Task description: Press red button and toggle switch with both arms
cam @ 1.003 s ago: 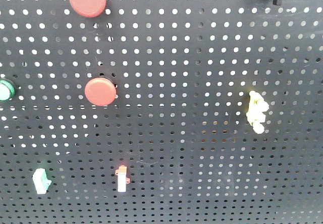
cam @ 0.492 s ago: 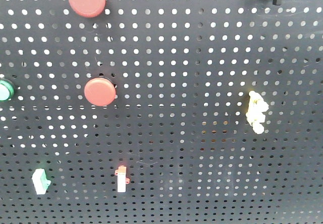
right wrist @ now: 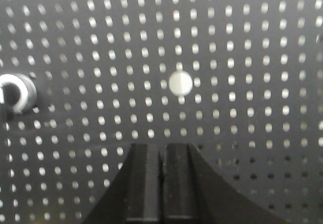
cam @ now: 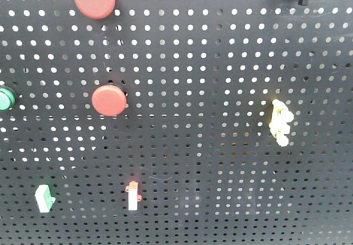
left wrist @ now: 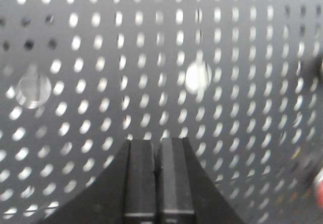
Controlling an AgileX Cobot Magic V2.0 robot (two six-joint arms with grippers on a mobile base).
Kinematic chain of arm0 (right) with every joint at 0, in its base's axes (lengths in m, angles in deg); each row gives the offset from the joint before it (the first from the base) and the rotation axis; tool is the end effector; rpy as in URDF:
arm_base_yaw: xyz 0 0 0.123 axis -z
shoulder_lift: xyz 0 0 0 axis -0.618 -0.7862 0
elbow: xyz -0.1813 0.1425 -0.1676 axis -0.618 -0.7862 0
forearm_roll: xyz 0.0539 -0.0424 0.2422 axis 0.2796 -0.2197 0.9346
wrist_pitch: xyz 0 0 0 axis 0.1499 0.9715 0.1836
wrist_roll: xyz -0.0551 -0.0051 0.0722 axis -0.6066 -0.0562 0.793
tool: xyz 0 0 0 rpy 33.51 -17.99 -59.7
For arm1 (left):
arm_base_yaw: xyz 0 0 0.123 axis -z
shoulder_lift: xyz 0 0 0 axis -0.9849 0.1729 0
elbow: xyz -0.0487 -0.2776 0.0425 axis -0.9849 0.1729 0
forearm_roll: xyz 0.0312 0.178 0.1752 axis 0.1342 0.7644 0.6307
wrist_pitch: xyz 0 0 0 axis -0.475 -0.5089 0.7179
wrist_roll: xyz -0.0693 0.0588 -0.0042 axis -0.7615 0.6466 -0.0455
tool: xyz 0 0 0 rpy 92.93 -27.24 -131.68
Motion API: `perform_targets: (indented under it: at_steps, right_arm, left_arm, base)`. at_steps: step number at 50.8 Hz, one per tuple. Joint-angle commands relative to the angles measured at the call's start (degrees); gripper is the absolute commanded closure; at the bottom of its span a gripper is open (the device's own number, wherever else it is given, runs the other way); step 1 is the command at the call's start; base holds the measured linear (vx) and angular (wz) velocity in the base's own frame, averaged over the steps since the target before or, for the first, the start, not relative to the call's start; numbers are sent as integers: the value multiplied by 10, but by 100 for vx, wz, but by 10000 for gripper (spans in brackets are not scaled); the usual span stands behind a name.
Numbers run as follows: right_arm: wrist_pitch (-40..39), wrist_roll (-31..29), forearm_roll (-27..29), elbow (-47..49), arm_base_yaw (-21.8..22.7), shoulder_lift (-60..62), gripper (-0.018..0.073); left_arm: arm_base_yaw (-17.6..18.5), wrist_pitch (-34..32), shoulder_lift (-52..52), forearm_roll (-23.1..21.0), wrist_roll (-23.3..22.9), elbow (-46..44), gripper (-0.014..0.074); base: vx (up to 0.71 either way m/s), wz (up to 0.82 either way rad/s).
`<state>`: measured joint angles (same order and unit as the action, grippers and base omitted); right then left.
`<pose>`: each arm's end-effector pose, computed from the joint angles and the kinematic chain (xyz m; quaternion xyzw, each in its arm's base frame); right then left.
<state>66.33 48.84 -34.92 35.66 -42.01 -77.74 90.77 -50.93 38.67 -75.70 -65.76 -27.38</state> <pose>0.0882 0.0046 0.4701 0.0015 0.6084 0.0437 0.7925 0.1049 -0.0238 0.4848 0.0646 0.6382 -0.0991 0.7607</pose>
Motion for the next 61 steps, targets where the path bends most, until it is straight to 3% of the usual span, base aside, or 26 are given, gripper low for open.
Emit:
perform_targets:
  at_steps: [1,4,13,19,22,29,31,37,61]
  right_arm:
    - [-37,13,5,20,0,-6,562]
    - [-33,17,17,20,0,-6,562]
    - [-32,15,27,20,0,-6,562]
    - [-31,14,26,20,0,-6,562]
    - [-30,13,26,20,0,-6,562]
    - [-27,12,24,20,0,-6,562]
    - [-25,11,24,20,0,-8,562]
    - [-23,11,24,20,0,-8,562]
    - [-22,6,12,20,0,-8,562]
  left_arm:
    - [6,-21,12,-86,27,-36,594]
    - [19,-7,26,-155,93,-50,594]
    - [70,60,81,-406,354,-91,594]
    - [93,88,125,-517,466,-118,594]
    - [99,88,146,-541,479,-131,594]
    - [101,74,184,-546,472,-167,594]
    - [101,123,225,-567,462,-206,594]
    - [104,145,250,-574,462,-235,594]
    - [118,65,301,-576,444,-249,594]
  base:
    - [0,0]
    - [0,0]
    - [0,0]
    - [0,0]
    - [0,0]
    - [0,0]
    - [0,0]
    - [0,0]
    - [0,0]
